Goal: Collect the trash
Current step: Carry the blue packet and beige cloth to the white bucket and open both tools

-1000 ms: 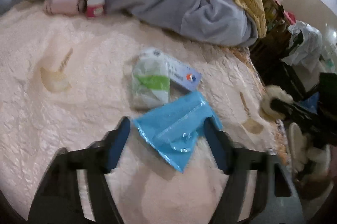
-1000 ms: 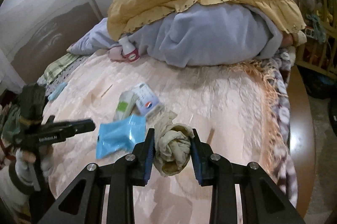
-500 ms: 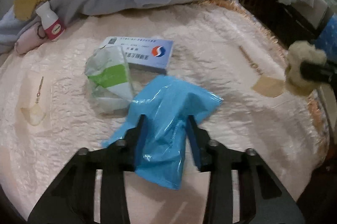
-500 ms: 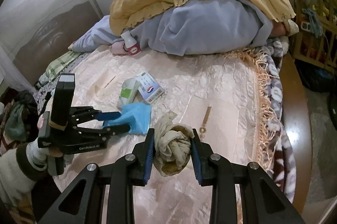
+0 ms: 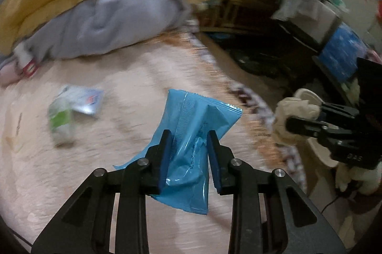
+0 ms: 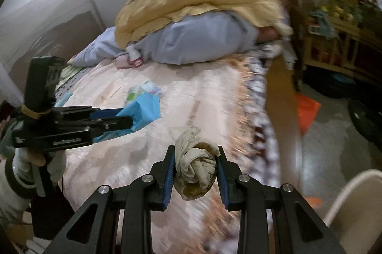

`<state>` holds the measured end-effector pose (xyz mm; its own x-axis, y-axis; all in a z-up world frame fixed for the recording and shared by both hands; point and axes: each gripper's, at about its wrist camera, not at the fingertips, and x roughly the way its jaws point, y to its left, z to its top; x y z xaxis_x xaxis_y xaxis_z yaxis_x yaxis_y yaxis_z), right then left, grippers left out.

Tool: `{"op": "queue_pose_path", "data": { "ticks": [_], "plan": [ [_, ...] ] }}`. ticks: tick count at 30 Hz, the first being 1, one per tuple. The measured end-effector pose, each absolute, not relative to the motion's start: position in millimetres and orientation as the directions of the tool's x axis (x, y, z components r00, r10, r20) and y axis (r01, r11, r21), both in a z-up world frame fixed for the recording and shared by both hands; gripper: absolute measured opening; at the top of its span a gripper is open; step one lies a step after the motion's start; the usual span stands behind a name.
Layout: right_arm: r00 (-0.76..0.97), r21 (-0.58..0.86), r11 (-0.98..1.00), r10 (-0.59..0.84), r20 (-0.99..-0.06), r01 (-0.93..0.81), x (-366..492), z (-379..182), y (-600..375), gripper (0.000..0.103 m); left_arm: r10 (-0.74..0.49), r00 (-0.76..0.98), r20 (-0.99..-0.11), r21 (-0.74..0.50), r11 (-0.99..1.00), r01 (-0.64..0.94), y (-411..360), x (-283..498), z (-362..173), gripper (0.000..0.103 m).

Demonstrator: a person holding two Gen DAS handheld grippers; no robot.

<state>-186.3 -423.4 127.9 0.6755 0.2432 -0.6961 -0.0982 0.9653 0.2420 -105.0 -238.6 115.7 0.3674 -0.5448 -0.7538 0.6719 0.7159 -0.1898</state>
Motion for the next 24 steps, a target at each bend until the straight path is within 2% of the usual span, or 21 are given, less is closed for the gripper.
{"op": "queue_pose_path", "data": {
  "ticks": [14, 24],
  "plan": [
    [0.683, 0.212, 0.963, 0.044, -0.729, 0.165, -275, 124, -533, 0.03, -0.629, 0.194, -0.753, -0.232, 0.529, 0.816, -381, -174, 138, 0.027],
    [0.656, 0.216, 0.929, -0.037, -0.754, 0.301, -309, 112, -587, 0.03, -0.646, 0.084, -0.759, -0.288, 0.448, 0.846, -448, -206, 134, 0.028]
  ]
}}
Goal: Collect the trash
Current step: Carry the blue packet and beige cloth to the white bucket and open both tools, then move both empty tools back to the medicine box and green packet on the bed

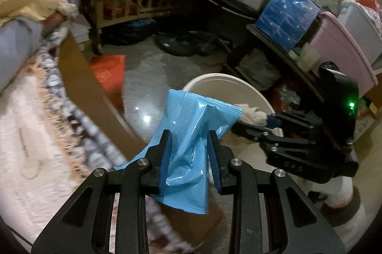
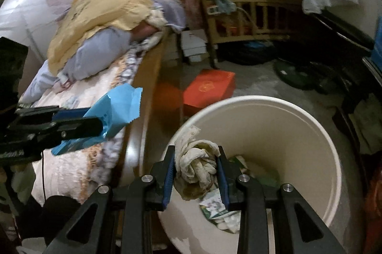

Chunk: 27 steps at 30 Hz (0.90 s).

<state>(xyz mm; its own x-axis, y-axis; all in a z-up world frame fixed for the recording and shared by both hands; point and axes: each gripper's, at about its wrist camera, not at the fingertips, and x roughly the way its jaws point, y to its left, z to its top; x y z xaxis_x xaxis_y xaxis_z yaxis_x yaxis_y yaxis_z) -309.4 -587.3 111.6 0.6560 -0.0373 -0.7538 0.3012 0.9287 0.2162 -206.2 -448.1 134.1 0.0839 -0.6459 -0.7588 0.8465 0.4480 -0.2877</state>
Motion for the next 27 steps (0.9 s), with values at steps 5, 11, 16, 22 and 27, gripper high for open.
{"op": "queue_pose_path", "data": {
  "ticks": [5, 11, 16, 22, 27],
  "plan": [
    [0.64, 0.22, 0.91, -0.062, -0.766, 0.35, -311, 104, -603, 0.033, -0.649, 0.049, -0.759, -0.318, 0.436, 0.842, -473, -213, 128, 0.028],
    [0.632, 0.227, 0.891, -0.082, -0.77, 0.393, -315, 97, -616, 0.037, -0.659, 0.026, -0.752, -0.36, 0.444, 0.821, -481, -208, 123, 0.029],
    [0.648, 0.245, 0.866, -0.113, -0.754, 0.436, -318, 100, -626, 0.06, -0.685, -0.01, -0.728, -0.418, 0.434, 0.798, -482, -204, 122, 0.038],
    [0.65, 0.25, 0.866, -0.107, -0.752, 0.432, -321, 103, -623, 0.063, -0.697, -0.006, -0.717, -0.426, 0.431, 0.795, -478, -205, 127, 0.051],
    [0.631, 0.216, 0.866, -0.139, -0.763, 0.451, -318, 103, -621, 0.063, -0.688, 0.044, -0.725, -0.394, 0.465, 0.793, -465, -199, 131, 0.051]
  ]
}}
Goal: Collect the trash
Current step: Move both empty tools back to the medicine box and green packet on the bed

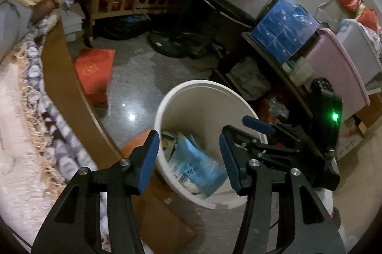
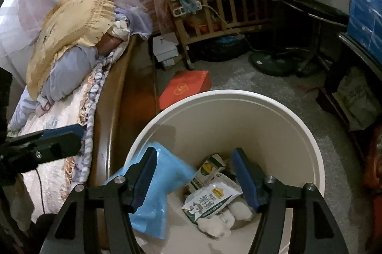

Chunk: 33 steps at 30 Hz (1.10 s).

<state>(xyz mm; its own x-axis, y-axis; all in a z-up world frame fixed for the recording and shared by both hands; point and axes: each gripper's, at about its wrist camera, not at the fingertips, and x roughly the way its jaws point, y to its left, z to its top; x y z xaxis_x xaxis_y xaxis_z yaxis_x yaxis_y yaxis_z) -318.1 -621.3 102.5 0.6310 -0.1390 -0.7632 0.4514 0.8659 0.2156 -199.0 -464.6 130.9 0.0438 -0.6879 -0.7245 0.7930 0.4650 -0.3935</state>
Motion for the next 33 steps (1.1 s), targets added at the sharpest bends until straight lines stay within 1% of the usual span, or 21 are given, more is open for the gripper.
{"op": "queue_pose_path", "data": {
  "ticks": [4, 7, 15, 27, 33],
  "plan": [
    [0.639, 0.236, 0.866, -0.118, -0.76, 0.441, -316, 107, -620, 0.063, -0.676, 0.106, -0.729, -0.349, 0.501, 0.792, -447, -191, 133, 0.051],
    [0.643, 0.224, 0.881, -0.111, -0.758, 0.417, -310, 110, -611, 0.063, -0.656, 0.173, -0.735, -0.299, 0.542, 0.785, -431, -183, 134, 0.051],
    [0.67, 0.24, 0.921, -0.028, -0.742, 0.305, -276, 117, -565, 0.063, -0.579, 0.352, -0.735, -0.185, 0.671, 0.718, -375, -156, 133, 0.051],
    [0.662, 0.261, 0.961, 0.133, -0.738, 0.097, -200, 116, -471, 0.064, -0.471, 0.489, -0.734, -0.134, 0.806, 0.576, -279, -113, 124, 0.051],
    [0.638, 0.285, 0.958, 0.246, -0.73, -0.044, -151, 111, -414, 0.067, -0.387, 0.527, -0.757, -0.137, 0.882, 0.451, -205, -82, 108, 0.051]
  ]
}}
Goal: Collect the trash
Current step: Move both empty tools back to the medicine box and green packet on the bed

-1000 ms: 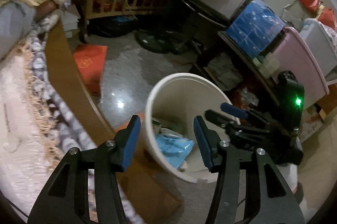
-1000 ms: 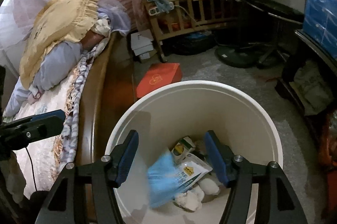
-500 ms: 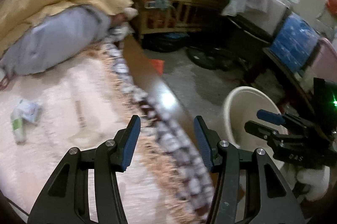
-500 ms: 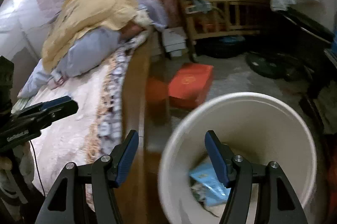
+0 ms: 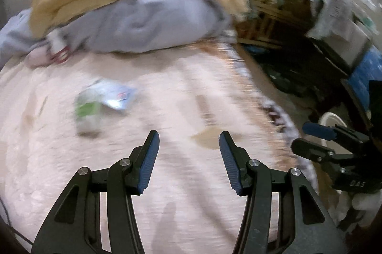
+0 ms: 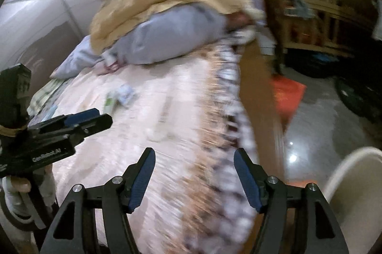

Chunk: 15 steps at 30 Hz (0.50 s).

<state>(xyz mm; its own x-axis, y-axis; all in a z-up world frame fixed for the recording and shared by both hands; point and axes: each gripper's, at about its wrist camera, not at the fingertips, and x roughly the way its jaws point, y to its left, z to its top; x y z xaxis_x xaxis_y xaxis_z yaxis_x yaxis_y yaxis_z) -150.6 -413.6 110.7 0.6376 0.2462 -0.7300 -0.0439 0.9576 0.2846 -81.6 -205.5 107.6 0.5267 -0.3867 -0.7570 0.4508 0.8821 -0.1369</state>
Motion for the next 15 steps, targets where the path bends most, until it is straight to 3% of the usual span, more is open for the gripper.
{"op": "queue_pose_path", "data": {
  "ticks": [7, 15],
  "plan": [
    [0.577, 0.24, 0.939, 0.34, -0.743, -0.245, -71, 98, -332, 0.067, -0.288, 0.559, -0.777, -0.147, 0.947, 0.285, -112, -47, 90, 0.051],
    [0.514, 0.095, 0.909, 0.313, -0.799, -0.406, 19, 71, -255, 0.068, -0.248, 0.553, -0.796, -0.16, 0.966, 0.202, -65, -21, 73, 0.051]
  ]
}}
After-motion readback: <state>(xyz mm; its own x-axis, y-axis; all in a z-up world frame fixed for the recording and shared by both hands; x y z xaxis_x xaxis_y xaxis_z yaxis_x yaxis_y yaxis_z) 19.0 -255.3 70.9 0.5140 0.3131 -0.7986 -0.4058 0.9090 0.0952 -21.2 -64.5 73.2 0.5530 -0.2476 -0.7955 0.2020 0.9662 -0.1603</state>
